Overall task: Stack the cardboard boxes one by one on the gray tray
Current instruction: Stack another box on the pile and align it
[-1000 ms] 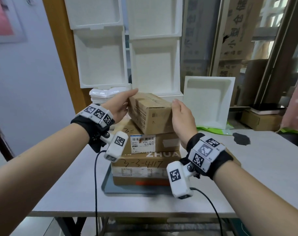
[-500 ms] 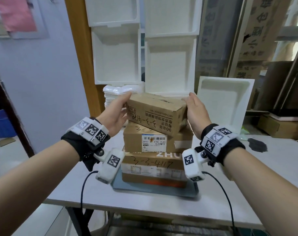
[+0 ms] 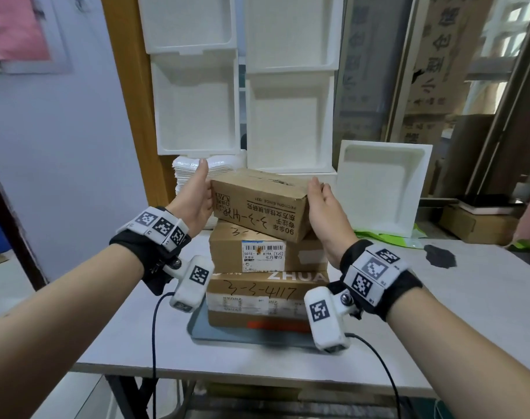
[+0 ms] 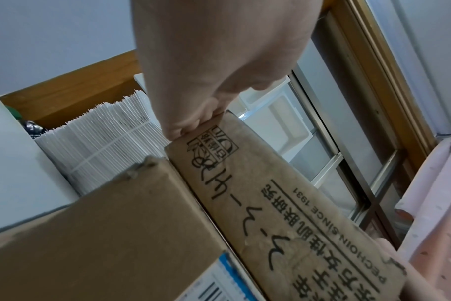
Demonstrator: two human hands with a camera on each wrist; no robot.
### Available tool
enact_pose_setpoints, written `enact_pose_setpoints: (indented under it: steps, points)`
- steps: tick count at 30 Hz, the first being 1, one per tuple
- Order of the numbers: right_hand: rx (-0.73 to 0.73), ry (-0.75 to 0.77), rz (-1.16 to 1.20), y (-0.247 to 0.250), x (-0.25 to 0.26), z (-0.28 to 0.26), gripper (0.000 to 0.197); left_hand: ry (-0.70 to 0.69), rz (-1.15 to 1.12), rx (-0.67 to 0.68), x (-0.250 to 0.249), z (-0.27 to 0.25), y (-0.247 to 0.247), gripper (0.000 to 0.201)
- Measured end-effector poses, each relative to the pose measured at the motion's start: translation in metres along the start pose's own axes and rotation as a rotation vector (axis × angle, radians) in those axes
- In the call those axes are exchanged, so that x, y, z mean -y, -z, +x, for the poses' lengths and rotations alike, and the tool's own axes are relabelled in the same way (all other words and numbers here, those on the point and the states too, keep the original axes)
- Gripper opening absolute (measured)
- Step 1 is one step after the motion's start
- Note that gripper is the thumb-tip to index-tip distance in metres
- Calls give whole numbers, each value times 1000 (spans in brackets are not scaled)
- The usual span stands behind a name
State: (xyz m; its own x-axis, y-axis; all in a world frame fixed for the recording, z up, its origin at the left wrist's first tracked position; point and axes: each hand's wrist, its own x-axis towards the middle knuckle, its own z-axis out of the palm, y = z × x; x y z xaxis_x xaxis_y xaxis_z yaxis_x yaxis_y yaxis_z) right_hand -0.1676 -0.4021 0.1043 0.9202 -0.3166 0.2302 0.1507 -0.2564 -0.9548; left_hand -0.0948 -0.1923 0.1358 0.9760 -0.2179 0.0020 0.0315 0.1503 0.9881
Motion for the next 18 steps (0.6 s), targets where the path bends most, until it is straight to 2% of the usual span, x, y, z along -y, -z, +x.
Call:
enact_pose_setpoints:
  steps: [6, 9, 11, 16, 18]
  points:
    - [60, -41, 190, 10, 19, 17, 44, -30, -5, 45, -3, -13, -1, 77]
    - [40, -44, 230, 13, 22, 28, 27, -32, 16, 92, 3, -21, -2, 76]
    - [12, -45, 156, 11, 14, 38, 37, -26, 37, 127, 9, -23, -1, 75]
    - [-51, -128, 110, 7, 7, 42, 101, -23, 75, 128, 14, -19, 2, 77]
    - [-56, -109, 84, 6, 11, 34, 105, -16, 67, 127, 13, -14, 2, 77]
